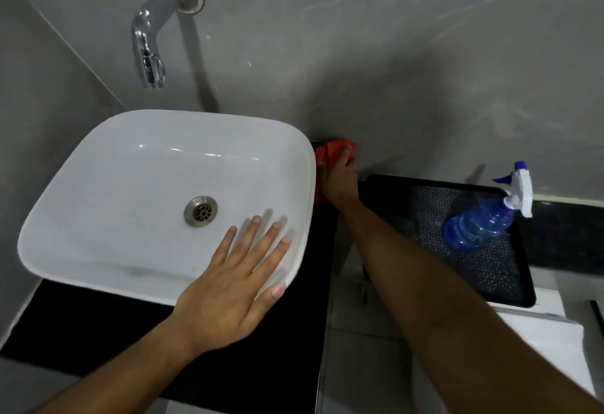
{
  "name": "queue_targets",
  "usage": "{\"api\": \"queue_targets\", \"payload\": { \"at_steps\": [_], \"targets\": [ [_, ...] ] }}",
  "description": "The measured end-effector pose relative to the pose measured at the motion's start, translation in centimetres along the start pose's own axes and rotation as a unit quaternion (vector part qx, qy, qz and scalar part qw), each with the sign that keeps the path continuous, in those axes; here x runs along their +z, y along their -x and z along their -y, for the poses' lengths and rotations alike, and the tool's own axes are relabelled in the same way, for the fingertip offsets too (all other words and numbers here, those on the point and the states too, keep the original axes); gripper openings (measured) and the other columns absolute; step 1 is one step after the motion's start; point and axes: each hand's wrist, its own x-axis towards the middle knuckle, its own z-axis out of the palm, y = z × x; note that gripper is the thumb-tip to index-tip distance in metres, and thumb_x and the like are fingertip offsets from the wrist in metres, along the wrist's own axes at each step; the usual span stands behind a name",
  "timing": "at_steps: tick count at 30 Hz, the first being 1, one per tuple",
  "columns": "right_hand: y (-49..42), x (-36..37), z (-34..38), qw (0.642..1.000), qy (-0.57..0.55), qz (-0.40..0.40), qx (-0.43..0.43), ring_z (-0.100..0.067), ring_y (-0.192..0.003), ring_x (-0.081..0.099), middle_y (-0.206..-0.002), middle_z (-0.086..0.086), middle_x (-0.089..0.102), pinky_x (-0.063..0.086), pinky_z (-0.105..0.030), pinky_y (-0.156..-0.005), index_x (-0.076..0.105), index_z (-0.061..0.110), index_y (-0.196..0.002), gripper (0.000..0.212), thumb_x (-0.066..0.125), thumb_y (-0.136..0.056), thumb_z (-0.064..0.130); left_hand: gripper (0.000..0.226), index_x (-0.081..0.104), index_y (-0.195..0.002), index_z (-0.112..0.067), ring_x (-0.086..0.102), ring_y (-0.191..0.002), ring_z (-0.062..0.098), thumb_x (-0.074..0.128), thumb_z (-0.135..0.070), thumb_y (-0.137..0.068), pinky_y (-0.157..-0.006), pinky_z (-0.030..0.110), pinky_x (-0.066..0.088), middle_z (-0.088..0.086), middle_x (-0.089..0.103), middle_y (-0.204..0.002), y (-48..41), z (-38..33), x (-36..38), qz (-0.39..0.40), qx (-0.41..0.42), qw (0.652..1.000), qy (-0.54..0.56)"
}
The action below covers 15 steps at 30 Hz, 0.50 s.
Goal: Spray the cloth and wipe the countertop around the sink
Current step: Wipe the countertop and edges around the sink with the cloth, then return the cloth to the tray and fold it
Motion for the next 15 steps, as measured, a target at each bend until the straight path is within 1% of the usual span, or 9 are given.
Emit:
{"api": "queue_targets", "payload": {
  "at_steps": [3,5,7,8,10,11,13,15],
  "targets": [
    [-0.6,-0.3,-0.2,1.0,0.008,0.01,-0.013,-0.054,-0.132,0.039,-0.154,-0.036,0.021,0.034,-0.053,-0.109,0.002,-0.001,-0.154,0.077,0.047,-0.101,0.033,0.064,0.004,-0.16,-0.019,-0.003,-0.156,0.028,0.014,-0.049,-0.105,-0.122,0.055,0.011,0.003,-0.001,-0.169,-0.1,0.1,0.0,0.011,-0.004,1.0,0.002],
    [-0.6,-1.3,-0.6,0.999,0.021,0.028,-0.023,-0.052,-0.128,0.044,-0.149,-0.034,0.031,0.039,-0.053,-0.105,0.007,0.002,-0.155,0.074,0.048,-0.101,0.031,0.064,0.003,-0.16,-0.019,-0.004,-0.156,0.028,0.013,-0.05,-0.105,-0.122,0.056,0.011,0.002,-0.001,-0.169,0.1,0.1,0.0,0.011,-0.008,1.0,0.006],
    [0.0,-3.0,-1.3,0.997,0.03,0.045,-0.047,-0.05,-0.122,0.05,-0.141,-0.032,0.039,0.043,-0.051,-0.099,0.012,0.005,-0.155,0.069,0.049,-0.099,0.024,0.064,0.001,-0.16,-0.02,-0.006,-0.156,0.027,0.012,-0.05,-0.105,-0.123,0.057,0.01,0.001,-0.003,-0.169,0.2,0.1,0.0,0.013,-0.008,1.0,0.006],
    [0.5,-3.8,-1.7,0.997,0.023,0.049,-0.06,-0.05,-0.12,0.051,-0.14,-0.032,0.041,0.045,-0.05,-0.097,0.012,0.007,-0.155,0.069,0.049,-0.099,0.019,0.064,0.0,-0.16,-0.02,-0.007,-0.156,0.026,0.011,-0.05,-0.105,-0.123,0.057,0.01,0.001,-0.004,-0.169,0.1,0.3,0.1,0.013,-0.011,1.0,0.005],
    [3.2,-5.7,-2.2,0.995,0.004,0.045,-0.086,-0.049,-0.121,0.05,-0.143,-0.031,0.039,0.046,-0.051,-0.099,0.009,0.011,-0.157,0.071,0.048,-0.098,0.013,0.063,-0.002,-0.16,-0.021,-0.009,-0.155,0.025,0.011,-0.05,-0.105,-0.123,0.056,0.008,0.0,-0.006,-0.169,0.2,0.2,0.0,0.01,-0.012,1.0,0.006],
    [4.9,-6.5,-2.4,0.994,-0.006,0.035,-0.101,-0.049,-0.123,0.049,-0.144,-0.03,0.038,0.046,-0.052,-0.101,0.008,0.012,-0.158,0.071,0.048,-0.099,0.013,0.064,-0.004,-0.16,-0.022,-0.011,-0.155,0.024,0.009,-0.05,-0.105,-0.124,0.056,0.007,0.0,-0.008,-0.169,0.3,0.1,-0.2,0.014,-0.011,1.0,0.012],
    [8.1,-8.3,-2.8,0.992,-0.016,0.017,-0.12,-0.046,-0.125,0.048,-0.148,-0.027,0.036,0.045,-0.053,-0.103,0.011,0.012,-0.157,0.069,0.049,-0.1,0.018,0.065,-0.008,-0.159,-0.022,-0.015,-0.154,0.021,0.007,-0.052,-0.104,-0.124,0.055,0.004,-0.002,-0.012,-0.168,0.2,0.1,-0.4,0.019,-0.008,1.0,0.022],
    [11.1,-10.2,-3.0,0.99,-0.018,0.003,-0.141,-0.041,-0.13,0.047,-0.153,-0.022,0.033,0.044,-0.051,-0.105,0.014,0.011,-0.157,0.069,0.051,-0.1,0.021,0.067,-0.007,-0.159,-0.02,-0.016,-0.154,0.021,0.008,-0.053,-0.103,-0.125,0.055,0.003,0.0,-0.012,-0.168,0.3,0.0,-0.7,0.007,-0.002,1.0,0.028]
  ]
}}
